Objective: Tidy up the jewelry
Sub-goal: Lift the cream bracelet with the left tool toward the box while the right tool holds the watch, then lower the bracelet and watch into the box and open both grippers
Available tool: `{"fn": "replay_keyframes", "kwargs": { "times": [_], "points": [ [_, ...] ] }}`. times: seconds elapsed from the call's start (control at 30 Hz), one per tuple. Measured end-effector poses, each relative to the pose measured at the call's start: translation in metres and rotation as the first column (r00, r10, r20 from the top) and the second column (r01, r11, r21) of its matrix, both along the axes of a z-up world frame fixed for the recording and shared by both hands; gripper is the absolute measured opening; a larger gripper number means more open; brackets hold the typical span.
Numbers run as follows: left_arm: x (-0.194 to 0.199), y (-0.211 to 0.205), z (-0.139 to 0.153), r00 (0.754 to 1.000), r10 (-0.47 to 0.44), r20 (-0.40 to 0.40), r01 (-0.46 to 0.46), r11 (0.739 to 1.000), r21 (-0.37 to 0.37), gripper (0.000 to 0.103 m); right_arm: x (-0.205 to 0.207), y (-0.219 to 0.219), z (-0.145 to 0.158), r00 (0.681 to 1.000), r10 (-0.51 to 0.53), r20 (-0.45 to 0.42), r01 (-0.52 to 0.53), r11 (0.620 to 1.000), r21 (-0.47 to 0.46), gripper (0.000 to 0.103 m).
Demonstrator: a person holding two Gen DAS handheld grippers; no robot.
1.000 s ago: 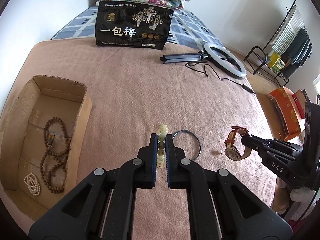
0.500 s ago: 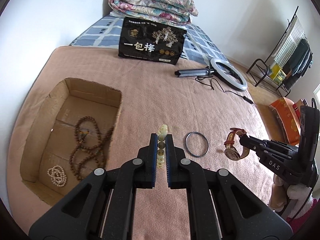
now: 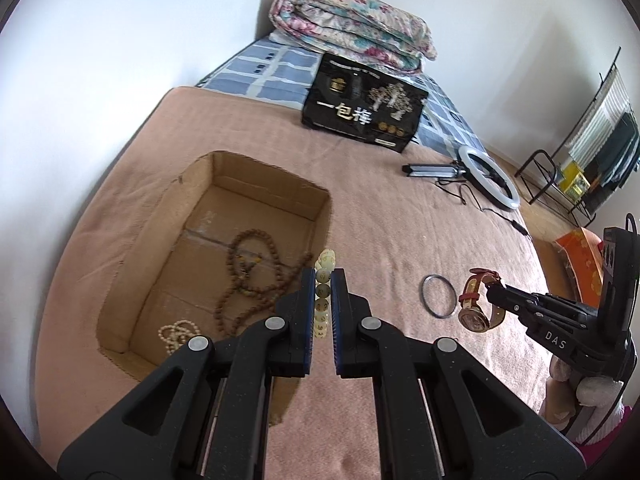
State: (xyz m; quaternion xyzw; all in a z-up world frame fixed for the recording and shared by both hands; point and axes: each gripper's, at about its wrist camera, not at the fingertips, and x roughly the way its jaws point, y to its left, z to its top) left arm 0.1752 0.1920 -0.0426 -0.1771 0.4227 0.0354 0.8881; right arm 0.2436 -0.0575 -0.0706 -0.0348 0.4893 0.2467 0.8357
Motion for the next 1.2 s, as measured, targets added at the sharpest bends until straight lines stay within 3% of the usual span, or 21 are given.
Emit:
{"fn": "replay_keyframes", "kwargs": {
  "times": [0.33, 0.63, 1.2],
  "points": [
    [-0.019, 0.057, -0.006, 0.994, 0.113, 0.008, -0.113, 0.994, -0.014, 0.005, 0.002, 0.058, 0.005, 0.997, 0.079, 0.013, -0.079, 0.997, 0.008, 0.005],
    [-0.028, 0.084, -0.016, 0.987, 0.161, -0.006, -0.161, 0.987, -0.007, 0.005, 0.008, 0.101, 0.003, 0.992, 0.128, 0.017, -0.128, 0.992, 0.009, 0.005],
    [-0.025, 0.081, -0.024, 0.989, 0.148, -0.027, -0.146, 0.987, 0.073, 0.005, 0.028, 0.155, -0.022, 0.985, 0.169, -0.019, -0.169, 0.986, 0.0, 0.005]
  ]
}}
